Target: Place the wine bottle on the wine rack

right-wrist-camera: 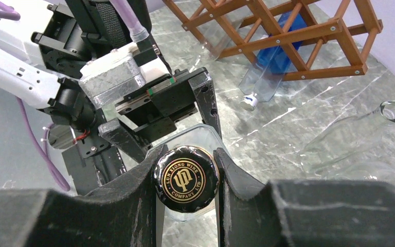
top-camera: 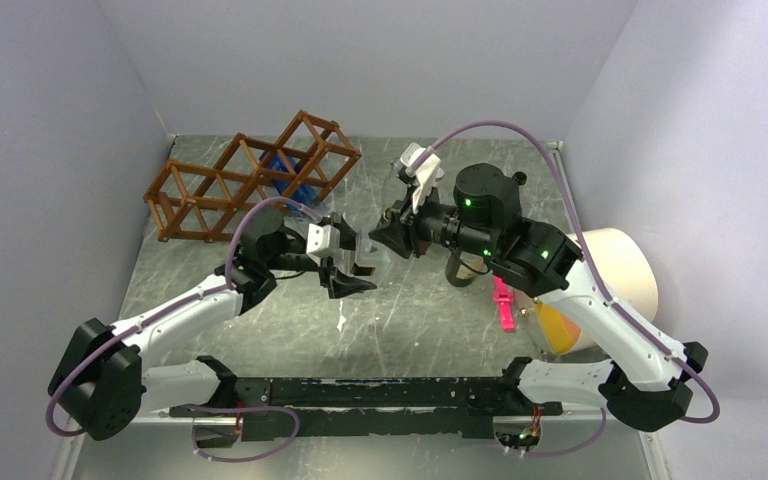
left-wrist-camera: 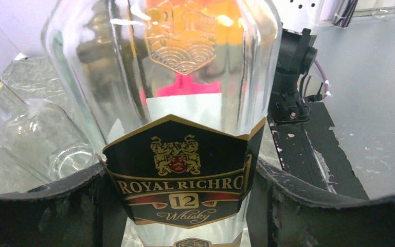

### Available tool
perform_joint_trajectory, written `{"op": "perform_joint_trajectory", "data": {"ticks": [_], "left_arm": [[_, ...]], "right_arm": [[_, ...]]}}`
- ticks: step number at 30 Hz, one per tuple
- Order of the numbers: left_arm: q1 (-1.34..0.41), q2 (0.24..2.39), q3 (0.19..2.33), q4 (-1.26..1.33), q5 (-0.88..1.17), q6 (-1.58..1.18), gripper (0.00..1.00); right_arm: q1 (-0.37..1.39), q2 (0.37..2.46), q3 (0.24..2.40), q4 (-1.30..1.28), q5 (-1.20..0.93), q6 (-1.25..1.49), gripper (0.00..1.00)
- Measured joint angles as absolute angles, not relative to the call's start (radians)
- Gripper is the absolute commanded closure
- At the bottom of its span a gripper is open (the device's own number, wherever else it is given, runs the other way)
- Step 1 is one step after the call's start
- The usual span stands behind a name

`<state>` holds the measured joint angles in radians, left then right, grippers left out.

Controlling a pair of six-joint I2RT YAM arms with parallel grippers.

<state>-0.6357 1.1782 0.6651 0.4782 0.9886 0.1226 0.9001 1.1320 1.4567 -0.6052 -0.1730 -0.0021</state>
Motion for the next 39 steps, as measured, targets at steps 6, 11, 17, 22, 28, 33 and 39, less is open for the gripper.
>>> {"op": "perform_joint_trajectory", "data": {"ticks": [6,11,17,22,28,33,39], "left_arm": [[-0.636,1.161,0.680,0.459,0.995,0.125,0.80],[-0.638,1.155,0.694,0.430,0.971,0.152,0.93],[-0.641,1.094,0.660,0.326,0.798,0.304,0.93],[-0.645,1.050,0.645,0.247,0.676,0.434,0.93],[-0.654,1.013,0.608,0.226,0.524,0.598,0.93],[-0.659,0.999,0.577,0.200,0.438,0.719,0.93],[-0.670,0.964,0.505,0.207,0.346,0.860,0.93]], "right_arm": [[0.899,1.112,1.457,-0.602,-0.196,-0.009,1.00],[0.898,1.106,1.457,-0.596,-0.195,-0.013,0.33],[0.896,1.039,1.444,-0.566,-0.184,-0.032,0.18],[0.896,0.998,1.459,-0.582,-0.146,-0.018,0.18],[0.896,1.106,1.589,-0.647,-0.056,0.054,0.18],[0.896,1.200,1.609,-0.720,-0.014,0.089,0.18],[0.896,1.293,1.583,-0.779,-0.015,0.094,0.18]]}}
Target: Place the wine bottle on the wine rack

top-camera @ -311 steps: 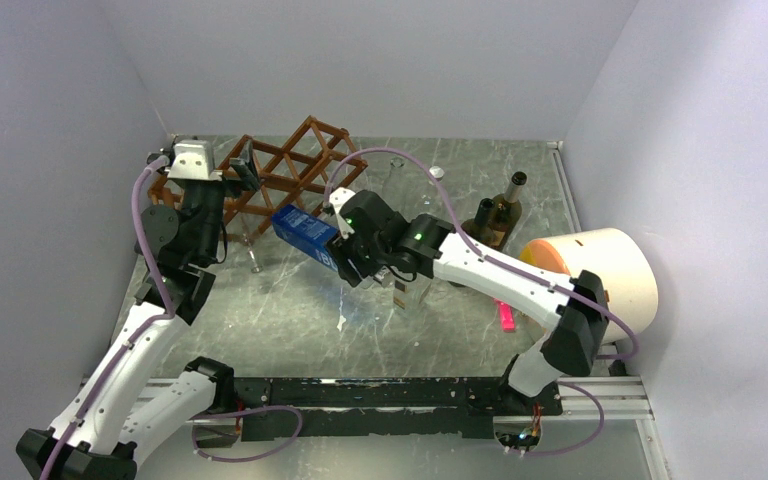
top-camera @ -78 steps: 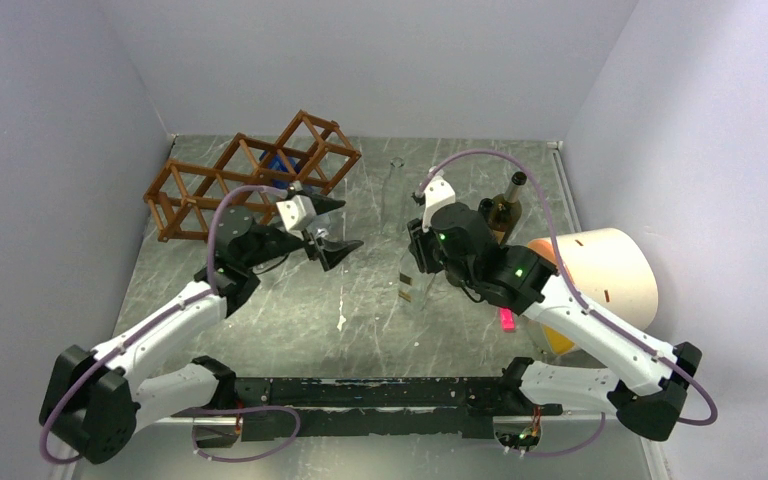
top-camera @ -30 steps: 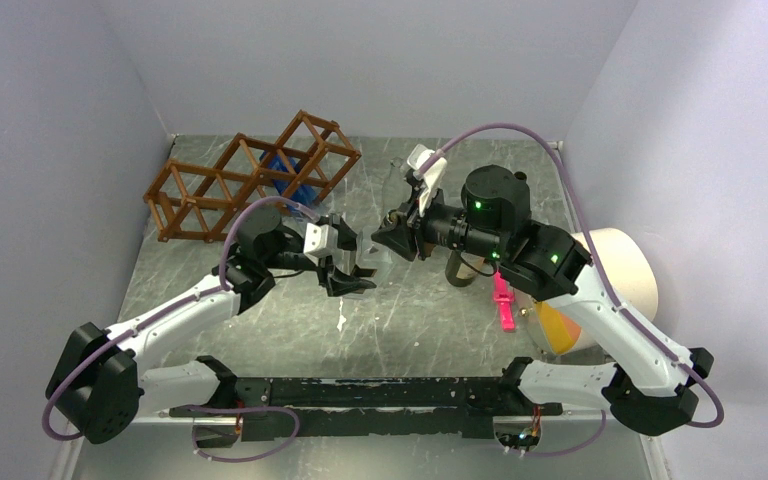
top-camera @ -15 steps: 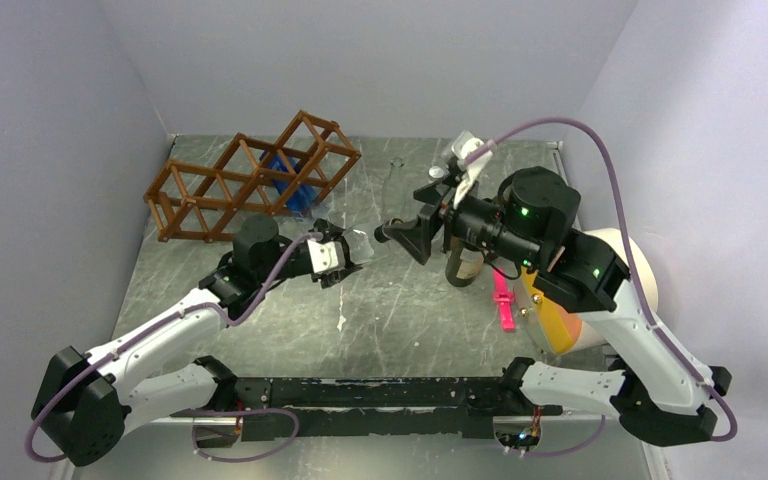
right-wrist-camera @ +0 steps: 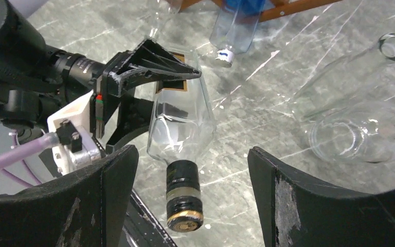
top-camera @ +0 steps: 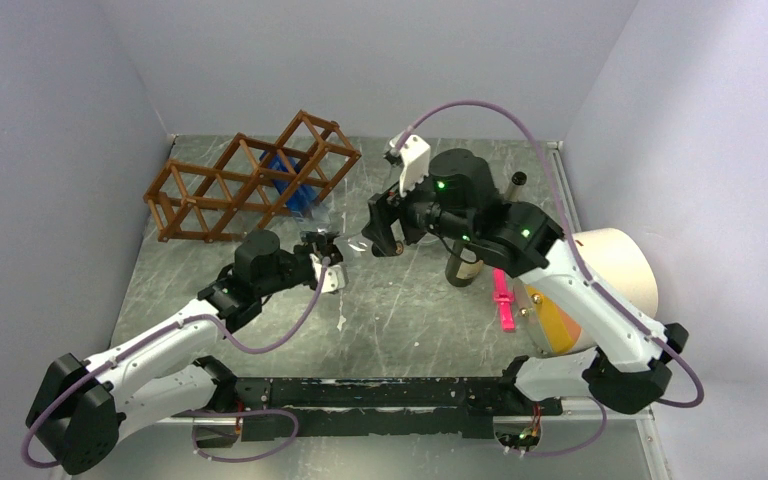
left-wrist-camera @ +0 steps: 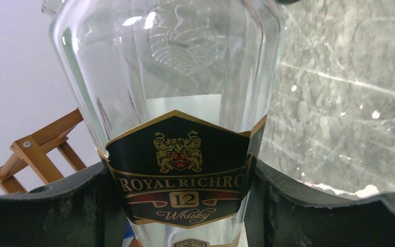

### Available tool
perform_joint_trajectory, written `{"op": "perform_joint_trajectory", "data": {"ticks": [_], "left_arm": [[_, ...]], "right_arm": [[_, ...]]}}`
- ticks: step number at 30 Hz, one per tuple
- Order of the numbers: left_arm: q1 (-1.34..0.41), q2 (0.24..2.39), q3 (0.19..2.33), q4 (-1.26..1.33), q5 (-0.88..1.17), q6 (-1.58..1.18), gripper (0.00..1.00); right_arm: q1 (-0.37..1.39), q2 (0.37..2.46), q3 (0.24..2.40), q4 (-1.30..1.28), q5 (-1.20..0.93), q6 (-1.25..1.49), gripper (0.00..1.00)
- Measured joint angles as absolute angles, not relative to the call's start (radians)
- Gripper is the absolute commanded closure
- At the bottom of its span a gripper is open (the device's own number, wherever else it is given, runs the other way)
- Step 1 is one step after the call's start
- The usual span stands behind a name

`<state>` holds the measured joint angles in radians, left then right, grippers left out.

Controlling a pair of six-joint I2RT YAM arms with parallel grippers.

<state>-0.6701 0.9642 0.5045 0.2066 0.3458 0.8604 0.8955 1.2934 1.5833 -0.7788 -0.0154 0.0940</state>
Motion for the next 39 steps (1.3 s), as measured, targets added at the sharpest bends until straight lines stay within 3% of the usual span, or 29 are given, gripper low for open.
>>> {"op": "perform_joint_trajectory", "data": {"ticks": [25,33,39], "left_arm": [[-0.679,0.855,0.368,0.372,0.250,1.105,0.93],[-0.680,0.850,0.345,0.395,0.233,1.127,0.93],[-0.680,0.851,0.338,0.386,0.189,1.118,0.93]], "right_arm": [[0.897,1.518,1.516,-0.688,-0.196,0.196,0.19],[0.900,1.540,1.503,-0.683,-0.219,0.232,0.32],[0.911,1.579,1.531,-0.702,-0.209,0.246,0.25]]}}
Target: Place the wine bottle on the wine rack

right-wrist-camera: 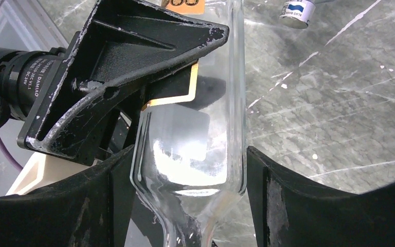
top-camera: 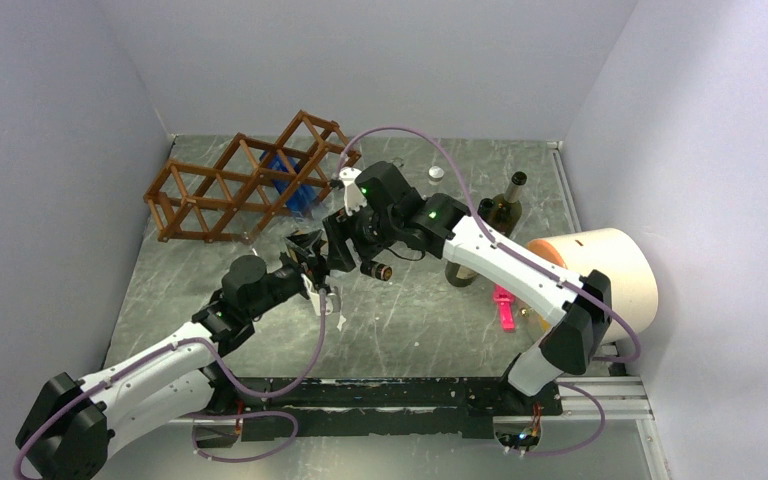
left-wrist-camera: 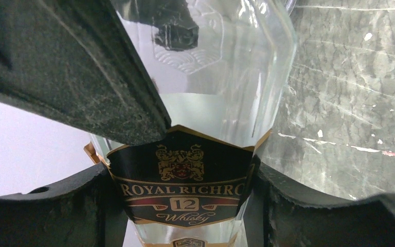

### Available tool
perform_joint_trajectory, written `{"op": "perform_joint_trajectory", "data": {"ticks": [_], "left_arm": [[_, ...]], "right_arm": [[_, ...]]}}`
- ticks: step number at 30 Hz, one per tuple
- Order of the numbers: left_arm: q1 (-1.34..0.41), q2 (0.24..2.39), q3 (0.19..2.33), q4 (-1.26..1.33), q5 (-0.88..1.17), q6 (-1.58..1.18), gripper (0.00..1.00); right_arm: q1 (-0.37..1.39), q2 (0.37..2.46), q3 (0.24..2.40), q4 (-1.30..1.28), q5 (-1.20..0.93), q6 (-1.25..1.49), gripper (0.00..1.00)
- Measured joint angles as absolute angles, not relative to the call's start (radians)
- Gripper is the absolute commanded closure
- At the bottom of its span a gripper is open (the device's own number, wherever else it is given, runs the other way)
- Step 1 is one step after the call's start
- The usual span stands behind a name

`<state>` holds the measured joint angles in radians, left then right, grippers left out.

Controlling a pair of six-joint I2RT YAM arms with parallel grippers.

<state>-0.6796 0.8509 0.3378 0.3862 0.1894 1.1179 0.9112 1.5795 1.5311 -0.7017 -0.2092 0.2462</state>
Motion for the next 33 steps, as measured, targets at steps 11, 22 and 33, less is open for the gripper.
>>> {"op": "perform_joint_trajectory", "data": {"ticks": [11,22,33], "left_arm": [[-0.682,0.851,0.337,0.424,0.157,1.119,0.84],[-0.683,0.851,0.337,0.436,0.160,1.119,0.30],[-0.684,0.795,0.340,0.550,0.212,1.110,0.00]], "right_arm": [[0.943,1.581,1.523,-0.718,-0.162,0.237,0.58],[0.956,1.563,1.519,-0.717,-0.107,0.238,1.00],[0.955,1.432,1.472,-0.712,0.072,0.243,1.00]]}}
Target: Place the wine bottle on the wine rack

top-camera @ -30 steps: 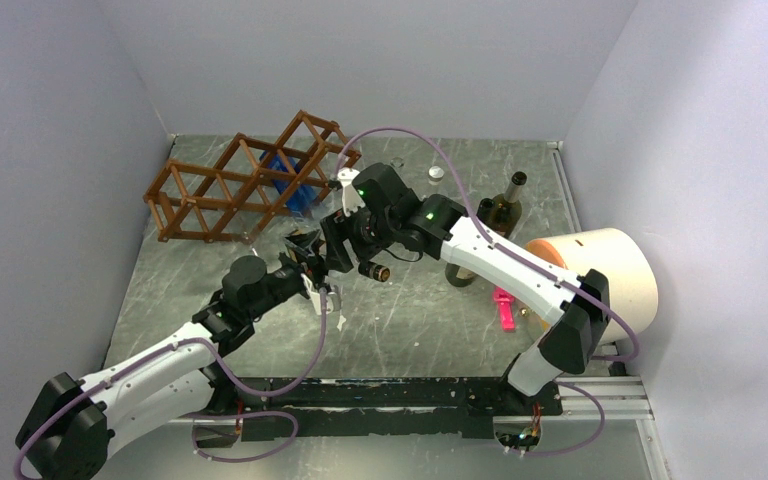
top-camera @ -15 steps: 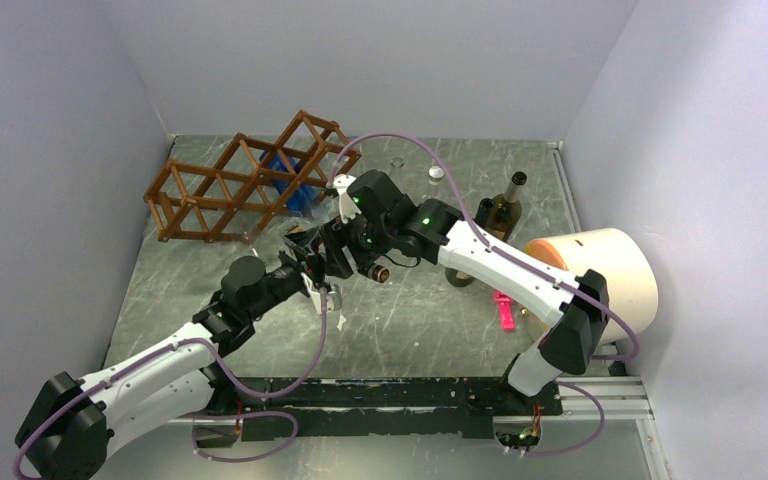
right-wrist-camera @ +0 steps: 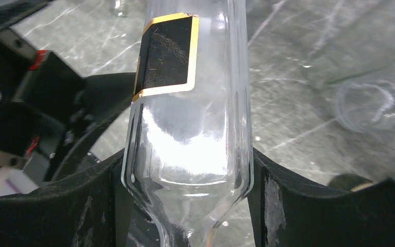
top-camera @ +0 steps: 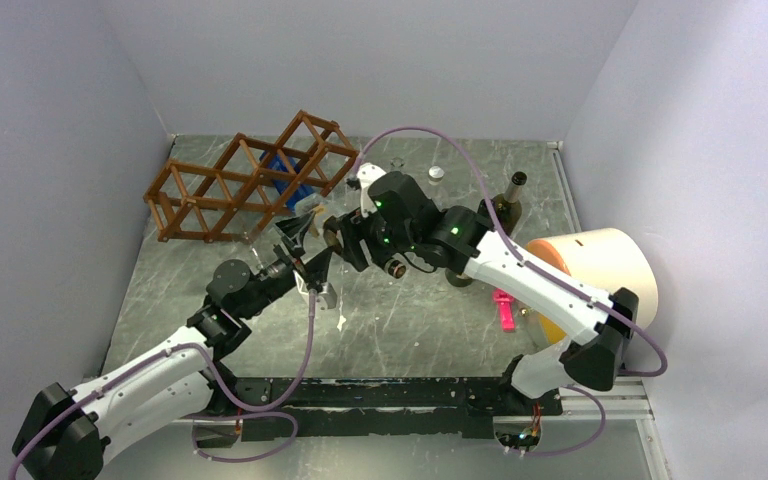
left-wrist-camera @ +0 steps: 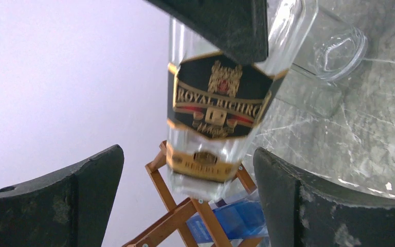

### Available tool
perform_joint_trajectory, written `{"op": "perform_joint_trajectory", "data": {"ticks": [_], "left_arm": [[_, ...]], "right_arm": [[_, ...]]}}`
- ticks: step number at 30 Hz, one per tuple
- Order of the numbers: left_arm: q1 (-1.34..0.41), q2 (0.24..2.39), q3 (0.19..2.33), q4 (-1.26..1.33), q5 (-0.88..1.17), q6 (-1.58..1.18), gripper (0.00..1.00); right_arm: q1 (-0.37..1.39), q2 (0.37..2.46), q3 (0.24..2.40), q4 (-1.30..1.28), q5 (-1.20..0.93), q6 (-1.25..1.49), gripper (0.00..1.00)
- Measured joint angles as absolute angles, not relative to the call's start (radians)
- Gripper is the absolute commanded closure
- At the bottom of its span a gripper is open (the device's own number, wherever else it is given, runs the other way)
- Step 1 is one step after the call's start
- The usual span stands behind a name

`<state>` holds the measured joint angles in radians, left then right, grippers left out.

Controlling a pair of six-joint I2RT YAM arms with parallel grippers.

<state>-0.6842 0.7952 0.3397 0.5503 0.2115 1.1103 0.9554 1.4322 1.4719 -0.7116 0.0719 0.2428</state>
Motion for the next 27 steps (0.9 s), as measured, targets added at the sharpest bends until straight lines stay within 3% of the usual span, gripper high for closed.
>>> {"op": "perform_joint_trajectory", "data": {"ticks": [8,12,19,27], "left_arm": [[-0.682,0.787,0.355,0.581,0.227,1.054,0.00],[-0.670,0.795,0.440,0.544,0.175,0.847,0.00],[-0.581,0.896,0.857,0.375,-0.107,0.352,0.00],[-0.517,0.924,0.879,0.290,-0.181,0.126,0.00]], "right_arm": [[0.939,1.348,1.426,-0.724,0.236,0.241,1.00],[0.939,1.303,1.362,-0.690,0.261,0.225,1.00],[0.940,1.235,1.190,-0.606,0.275,0.198,1.00],[0.940,1.238,1.104,-0.472,0.257,0.175,1.00]]}}
